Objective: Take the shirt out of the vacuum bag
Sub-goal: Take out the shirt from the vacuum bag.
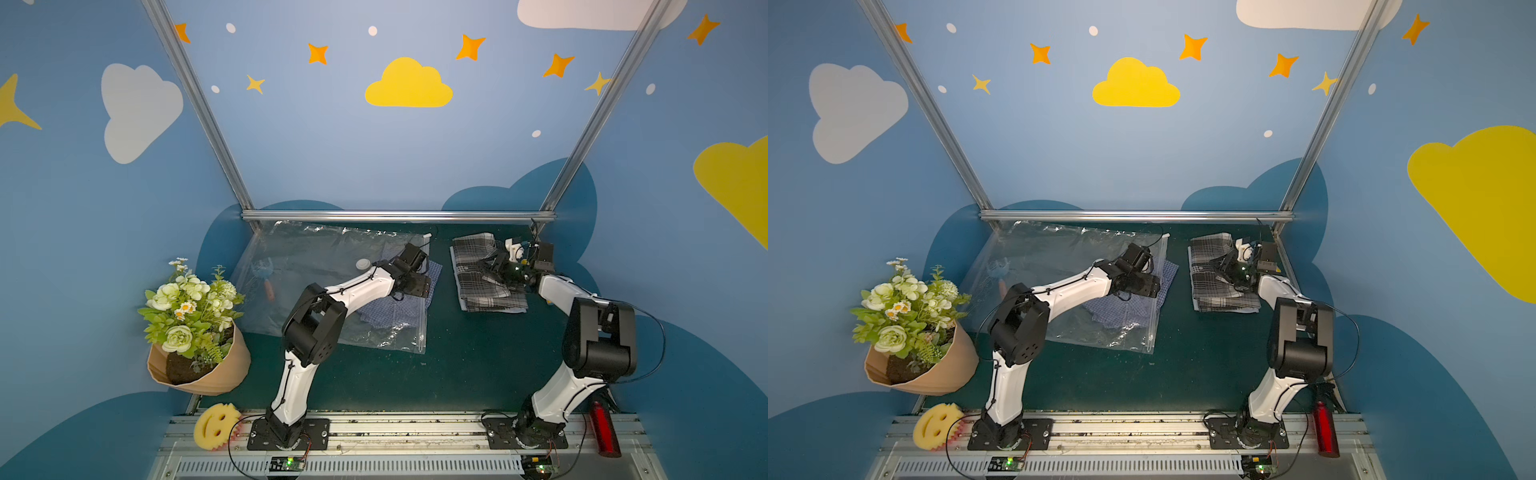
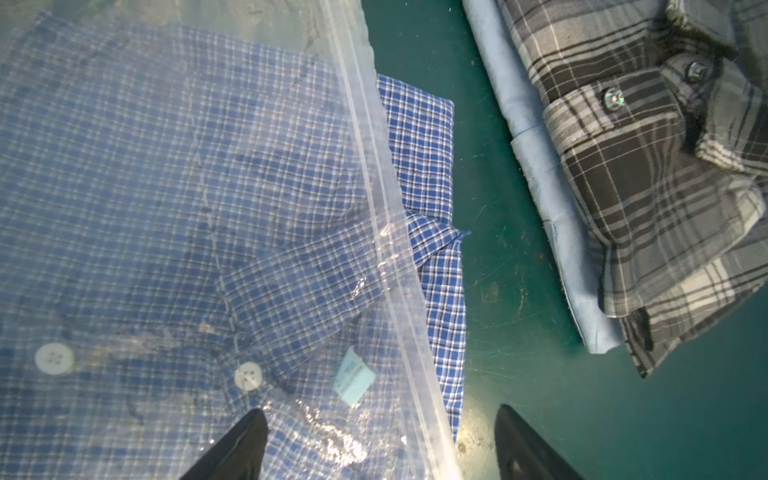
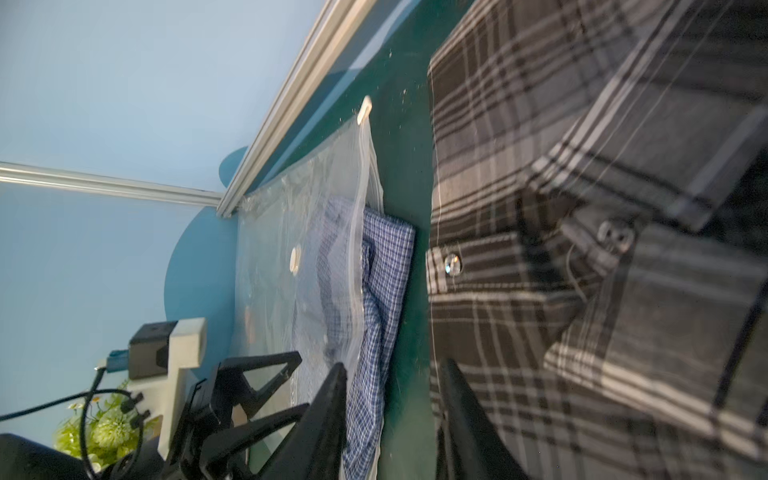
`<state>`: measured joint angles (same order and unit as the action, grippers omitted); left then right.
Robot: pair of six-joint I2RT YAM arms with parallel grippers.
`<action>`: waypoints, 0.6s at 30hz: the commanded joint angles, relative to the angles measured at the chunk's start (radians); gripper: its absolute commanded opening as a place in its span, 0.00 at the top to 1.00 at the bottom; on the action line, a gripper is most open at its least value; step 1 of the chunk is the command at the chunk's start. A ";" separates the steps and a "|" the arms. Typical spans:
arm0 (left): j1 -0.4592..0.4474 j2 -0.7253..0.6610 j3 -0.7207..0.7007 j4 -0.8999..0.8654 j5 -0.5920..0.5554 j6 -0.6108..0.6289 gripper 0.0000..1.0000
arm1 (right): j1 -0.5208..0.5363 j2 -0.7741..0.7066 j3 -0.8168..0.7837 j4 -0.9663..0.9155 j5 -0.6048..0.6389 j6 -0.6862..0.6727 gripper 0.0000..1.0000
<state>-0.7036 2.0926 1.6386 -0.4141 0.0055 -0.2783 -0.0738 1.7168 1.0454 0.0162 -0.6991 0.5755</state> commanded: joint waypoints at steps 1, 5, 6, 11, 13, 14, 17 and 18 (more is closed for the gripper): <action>-0.022 0.051 0.055 -0.074 -0.080 0.041 0.14 | 0.014 -0.041 -0.063 0.072 0.013 0.047 0.60; -0.036 0.099 0.118 -0.114 -0.095 0.045 0.13 | 0.045 -0.064 -0.129 0.120 0.005 0.087 0.55; -0.038 0.111 0.135 -0.126 -0.101 0.050 0.13 | 0.053 -0.065 -0.134 0.115 0.007 0.084 0.55; -0.052 0.187 0.229 -0.216 -0.192 0.060 0.14 | 0.083 -0.052 -0.147 0.115 -0.012 0.085 0.55; -0.055 0.200 0.244 -0.236 -0.214 0.062 0.15 | 0.090 -0.049 -0.146 0.103 -0.013 0.075 0.54; -0.056 0.205 0.246 -0.239 -0.224 0.061 0.16 | 0.094 -0.049 -0.148 0.104 -0.009 0.073 0.54; -0.055 0.216 0.254 -0.252 -0.222 0.063 0.21 | 0.097 -0.035 -0.142 0.104 -0.015 0.070 0.55; -0.056 0.219 0.253 -0.255 -0.223 0.066 0.24 | 0.099 -0.028 -0.142 0.110 -0.017 0.073 0.55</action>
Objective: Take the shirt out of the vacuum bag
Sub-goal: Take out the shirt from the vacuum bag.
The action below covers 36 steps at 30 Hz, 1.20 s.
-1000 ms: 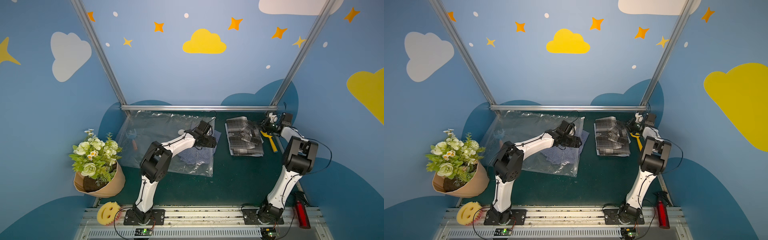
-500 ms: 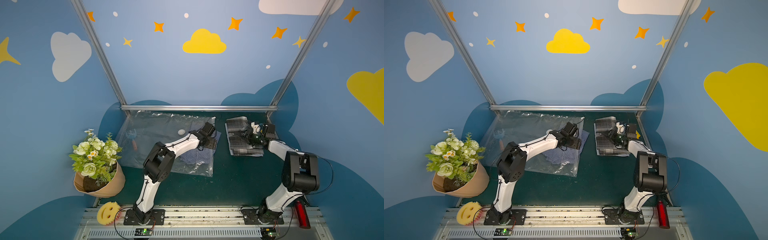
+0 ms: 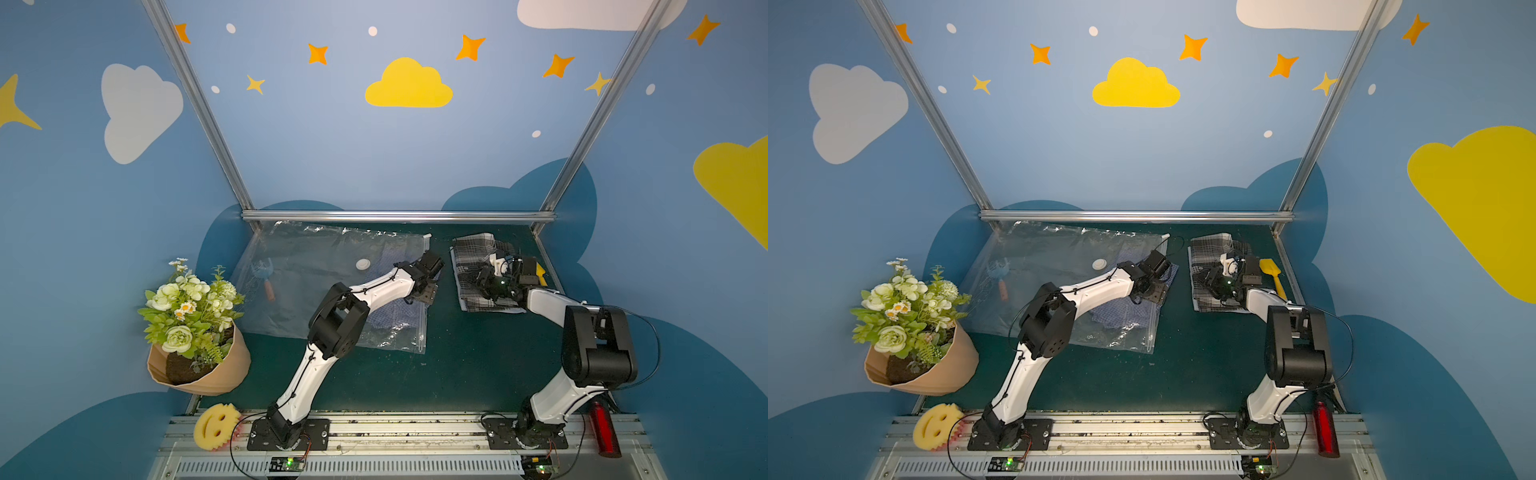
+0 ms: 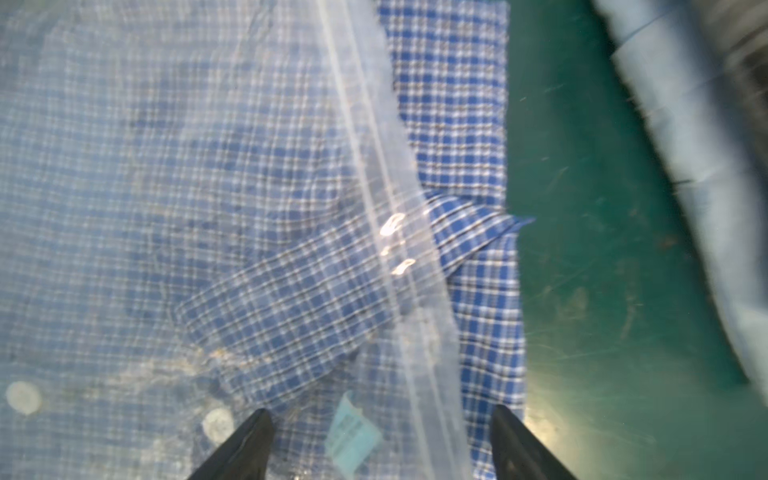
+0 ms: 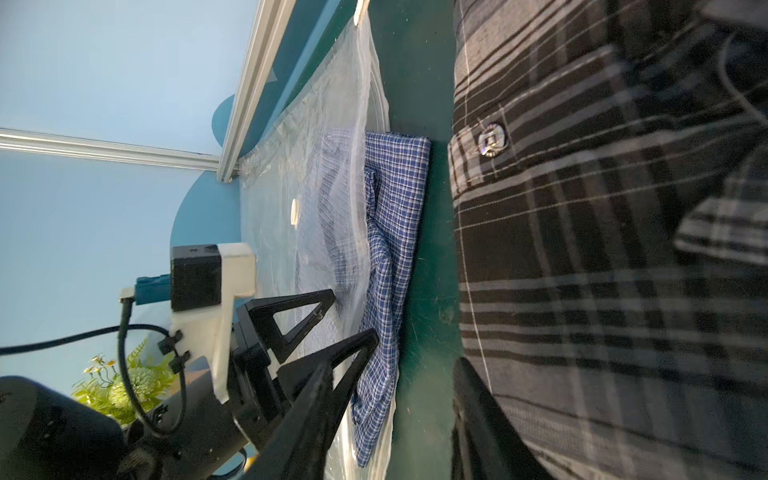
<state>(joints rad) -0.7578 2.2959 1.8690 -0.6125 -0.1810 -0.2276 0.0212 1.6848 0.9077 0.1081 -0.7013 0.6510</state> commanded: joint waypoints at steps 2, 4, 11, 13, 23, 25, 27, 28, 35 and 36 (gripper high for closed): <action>-0.006 0.022 0.026 -0.066 -0.051 0.014 0.29 | 0.006 0.014 -0.006 0.031 -0.009 0.002 0.55; -0.008 0.018 0.023 -0.073 -0.063 0.009 0.35 | 0.010 0.026 -0.004 0.044 -0.009 0.008 0.55; -0.009 -0.020 0.004 -0.064 -0.074 -0.004 0.63 | 0.042 0.086 0.041 0.039 -0.026 0.001 0.56; -0.009 -0.030 0.007 -0.071 -0.078 -0.008 0.72 | 0.061 0.099 0.058 0.034 -0.036 -0.002 0.55; -0.001 -0.127 -0.041 -0.040 -0.061 -0.037 0.90 | 0.181 0.184 0.192 -0.063 -0.036 -0.073 0.46; 0.003 -0.150 -0.057 -0.031 -0.057 -0.043 0.92 | 0.196 0.218 0.206 -0.032 -0.037 -0.049 0.46; 0.008 -0.172 -0.077 -0.019 -0.050 -0.048 0.92 | 0.203 0.241 0.191 0.058 -0.051 0.014 0.46; 0.009 -0.182 -0.085 -0.017 -0.047 -0.052 0.93 | 0.210 0.256 0.190 0.082 -0.053 0.033 0.46; 0.017 -0.222 -0.131 0.000 -0.039 -0.059 0.94 | 0.248 0.338 0.256 0.041 -0.008 0.030 0.45; 0.018 -0.224 -0.135 0.000 -0.037 -0.061 0.94 | 0.250 0.343 0.254 0.044 0.007 0.034 0.45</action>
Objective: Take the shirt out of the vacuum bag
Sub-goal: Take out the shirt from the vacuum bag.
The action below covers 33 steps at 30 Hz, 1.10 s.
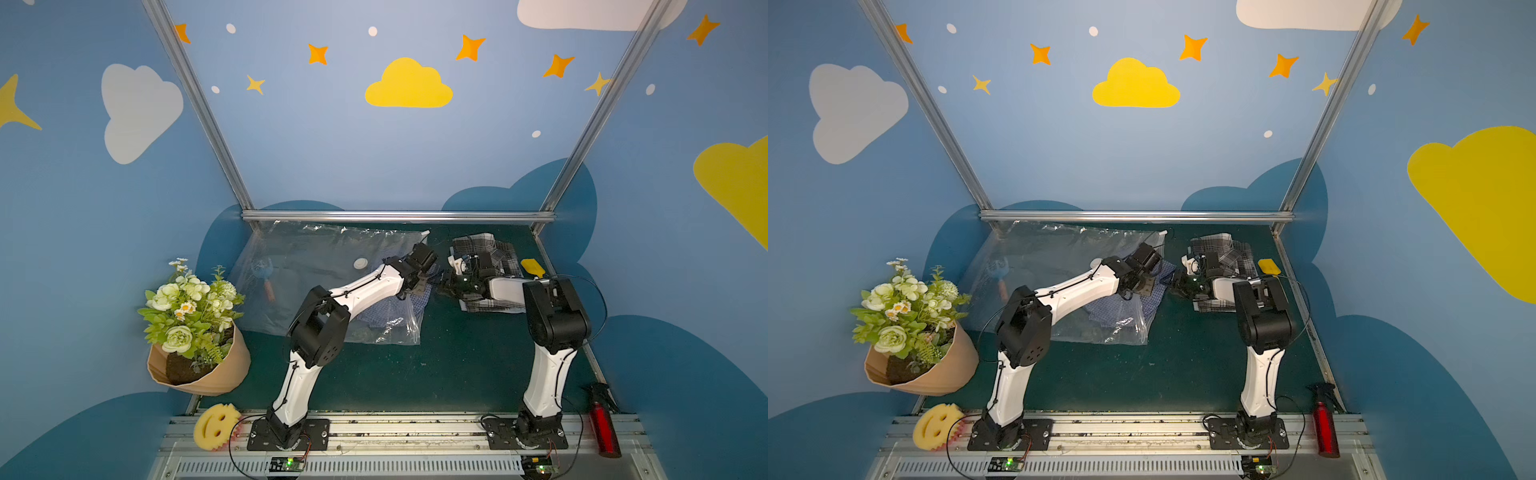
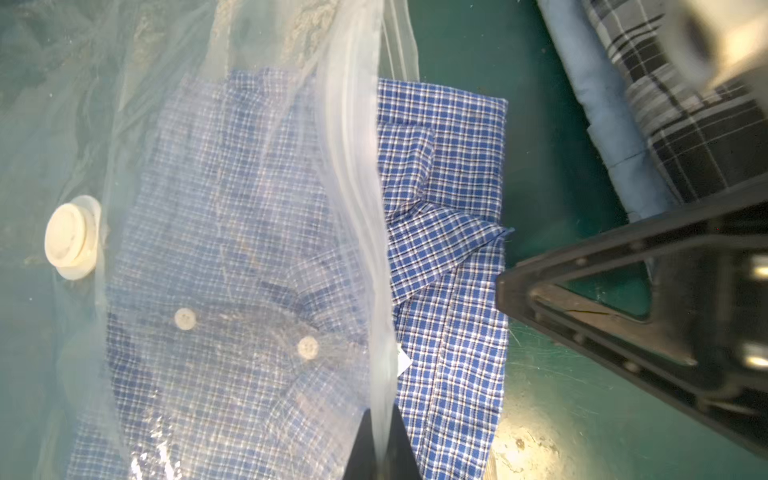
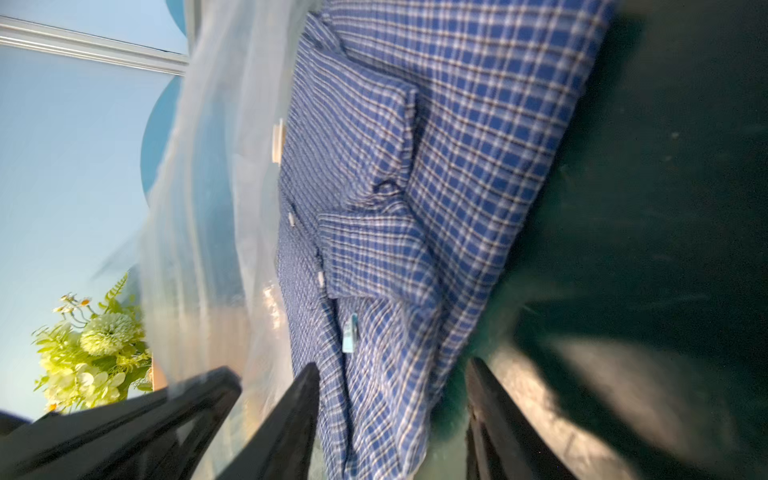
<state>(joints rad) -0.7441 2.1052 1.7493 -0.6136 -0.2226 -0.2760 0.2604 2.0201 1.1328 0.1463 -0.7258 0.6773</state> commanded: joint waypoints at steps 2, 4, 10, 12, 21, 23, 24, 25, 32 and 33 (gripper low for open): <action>0.005 -0.037 -0.016 0.002 0.008 -0.012 0.94 | 0.013 0.016 0.021 0.022 0.048 0.024 0.44; 0.007 -0.040 -0.021 0.005 0.012 -0.012 0.94 | 0.018 0.032 0.026 0.029 0.051 0.029 0.43; 0.008 -0.046 -0.030 0.015 0.018 -0.015 0.94 | 0.028 0.076 0.050 0.050 0.081 0.052 0.45; 0.011 -0.051 -0.040 0.018 0.022 -0.020 0.94 | 0.030 0.087 0.056 0.061 0.087 0.062 0.47; 0.023 -0.060 -0.071 0.046 0.056 -0.039 0.92 | 0.033 0.106 0.068 0.102 0.094 0.103 0.75; 0.027 -0.062 -0.077 0.052 0.068 -0.043 0.90 | 0.033 0.100 0.071 0.101 0.096 0.105 0.83; 0.028 -0.064 -0.080 0.054 0.073 -0.044 0.88 | 0.033 0.097 0.073 0.098 0.098 0.105 0.85; 0.030 -0.065 -0.081 0.054 0.075 -0.043 0.78 | 0.033 0.093 0.077 0.090 0.097 0.103 0.90; 0.038 -0.122 -0.098 0.066 0.068 -0.045 0.24 | 0.040 0.085 0.093 0.072 0.103 0.102 1.00; 0.042 -0.137 -0.107 0.073 0.070 -0.048 0.21 | 0.042 0.087 0.094 0.072 0.102 0.102 1.00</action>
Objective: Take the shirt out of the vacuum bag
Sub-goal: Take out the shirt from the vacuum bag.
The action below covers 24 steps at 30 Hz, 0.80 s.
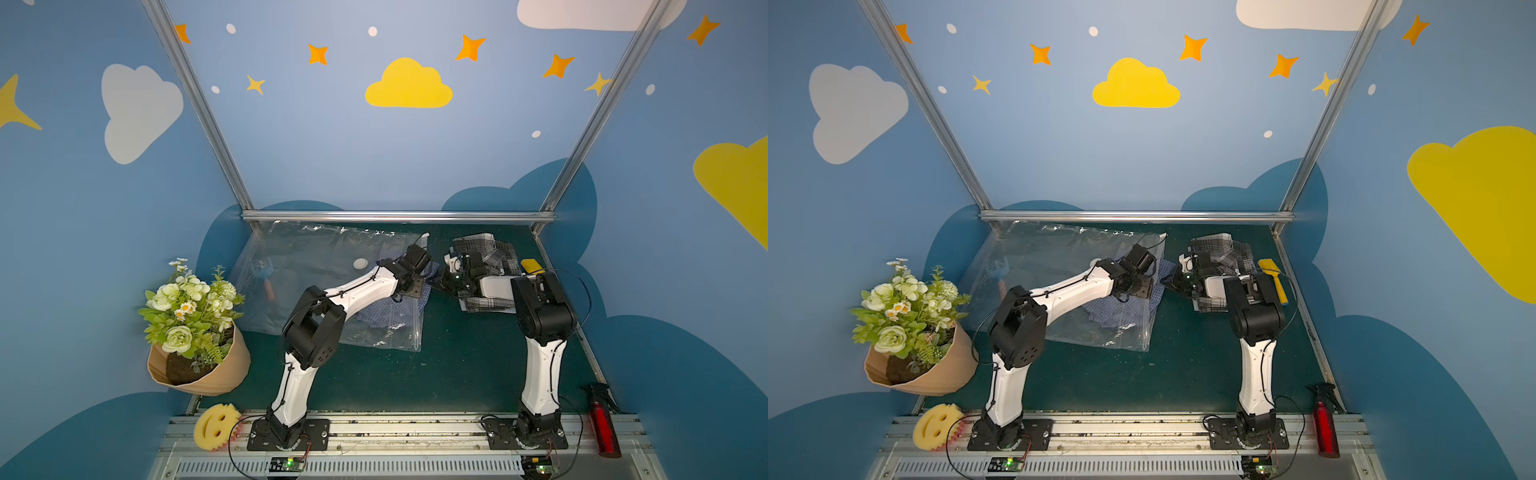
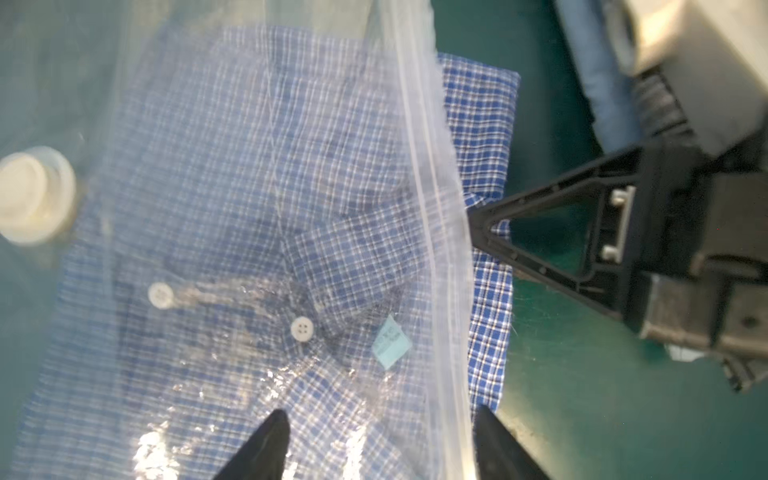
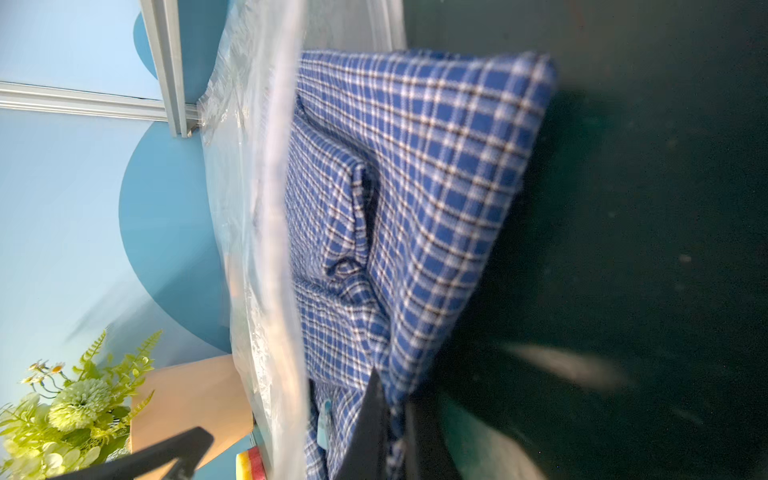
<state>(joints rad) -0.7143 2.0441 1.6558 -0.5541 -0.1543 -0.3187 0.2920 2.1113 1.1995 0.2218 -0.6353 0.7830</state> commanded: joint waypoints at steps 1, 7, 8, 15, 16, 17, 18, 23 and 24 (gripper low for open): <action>0.018 -0.094 -0.026 0.024 0.002 -0.005 0.20 | 0.012 -0.005 0.029 -0.005 0.010 -0.003 1.00; 0.107 -0.184 -0.131 0.086 -0.002 -0.017 0.17 | 0.019 -0.003 0.057 -0.039 0.007 -0.016 1.00; 0.133 -0.196 -0.154 0.099 0.010 -0.031 0.17 | 0.019 -0.004 0.065 -0.049 0.005 -0.022 1.00; 0.350 -0.186 -0.325 0.230 0.153 -0.169 0.29 | 0.020 -0.018 0.093 -0.101 0.011 -0.048 1.00; 0.369 -0.168 -0.329 0.234 0.166 -0.172 0.30 | 0.019 -0.019 0.100 -0.115 0.012 -0.054 1.00; 0.394 -0.143 -0.325 0.225 0.166 -0.180 0.30 | 0.019 -0.019 0.107 -0.129 0.014 -0.061 1.00; 0.412 -0.119 -0.318 0.217 0.172 -0.184 0.31 | 0.020 -0.020 0.112 -0.138 0.014 -0.065 1.00; 0.470 -0.056 -0.309 0.237 0.191 -0.203 0.35 | 0.023 -0.028 0.144 -0.193 0.014 -0.102 1.00; 0.480 -0.045 -0.301 0.236 0.196 -0.207 0.36 | 0.023 -0.029 0.148 -0.201 0.018 -0.108 1.00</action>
<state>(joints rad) -0.2512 1.9862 1.3365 -0.3386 0.0105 -0.4950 0.3073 2.1113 1.3144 0.0715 -0.6270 0.7162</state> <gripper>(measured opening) 0.650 0.050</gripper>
